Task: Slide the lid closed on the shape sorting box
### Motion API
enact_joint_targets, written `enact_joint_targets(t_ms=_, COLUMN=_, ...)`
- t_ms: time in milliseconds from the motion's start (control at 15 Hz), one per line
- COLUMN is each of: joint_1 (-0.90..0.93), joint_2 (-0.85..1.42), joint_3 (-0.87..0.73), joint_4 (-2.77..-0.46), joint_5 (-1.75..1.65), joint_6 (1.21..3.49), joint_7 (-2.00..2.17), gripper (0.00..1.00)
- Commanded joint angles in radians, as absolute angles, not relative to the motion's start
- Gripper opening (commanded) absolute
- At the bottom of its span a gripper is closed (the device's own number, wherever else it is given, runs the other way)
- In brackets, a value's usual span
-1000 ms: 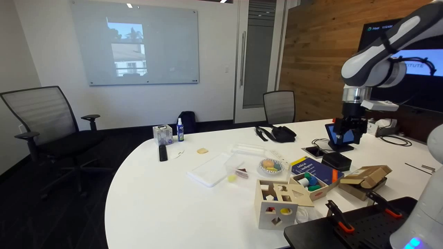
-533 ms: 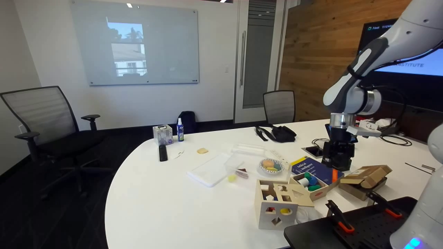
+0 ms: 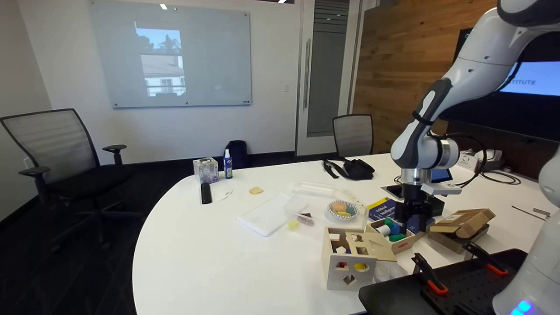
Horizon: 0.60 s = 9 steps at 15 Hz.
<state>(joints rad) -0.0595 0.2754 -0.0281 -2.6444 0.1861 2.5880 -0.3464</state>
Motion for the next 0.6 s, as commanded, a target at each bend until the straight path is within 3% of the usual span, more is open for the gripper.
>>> enact_joint_targets(t_ms=0, joint_1=-0.103, joint_2=0.383, joint_3=0.052, joint_4=-2.581, joint_5=0.233, joint_6=2.616, joint_7=-0.365, gripper=1.0)
enact_joint_targets(t_ms=533, joint_1=-0.151, joint_2=0.462, joint_3=0.1, joint_4=-2.539, joint_5=0.21, joint_6=2.607, joint_7=-0.357, gripper=1.0)
